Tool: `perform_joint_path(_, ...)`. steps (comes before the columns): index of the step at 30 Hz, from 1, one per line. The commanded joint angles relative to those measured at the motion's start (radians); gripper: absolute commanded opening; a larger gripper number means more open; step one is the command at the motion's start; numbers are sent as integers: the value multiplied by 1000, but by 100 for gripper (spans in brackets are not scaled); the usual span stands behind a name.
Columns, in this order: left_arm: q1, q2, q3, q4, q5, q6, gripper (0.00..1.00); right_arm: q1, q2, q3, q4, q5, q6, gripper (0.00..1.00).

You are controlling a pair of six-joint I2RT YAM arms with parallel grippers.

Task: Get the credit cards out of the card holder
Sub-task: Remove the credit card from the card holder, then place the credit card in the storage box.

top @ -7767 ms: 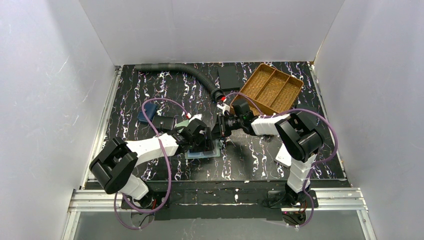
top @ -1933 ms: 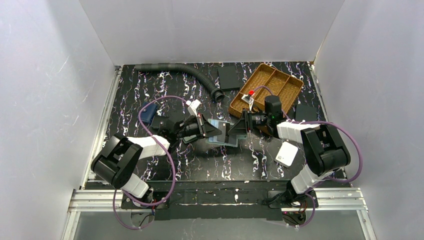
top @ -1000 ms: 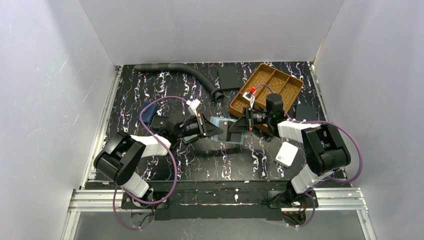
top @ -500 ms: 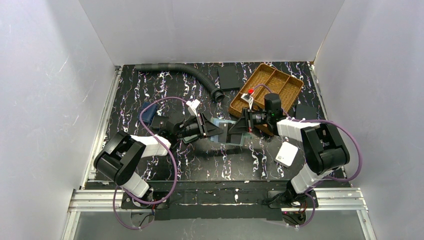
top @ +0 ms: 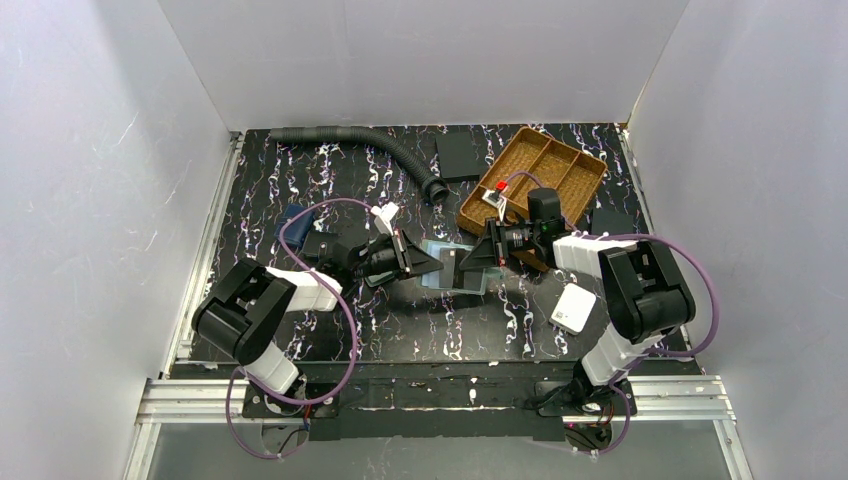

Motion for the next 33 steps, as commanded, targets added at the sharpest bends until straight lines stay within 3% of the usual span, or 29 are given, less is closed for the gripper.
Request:
perform_joint_path(1, 15, -7, -16, 37, 29, 2, 4, -18, 18, 43, -48, -4, -73, 1)
perform_joint_path(21, 82, 163, -82, 22, -4, 45, 1, -47, 104, 104, -315, 71, -319, 1)
perform_joint_path(33, 83, 9, -85, -323, -131, 154, 8, -64, 48, 135, -475, 62, -508, 1)
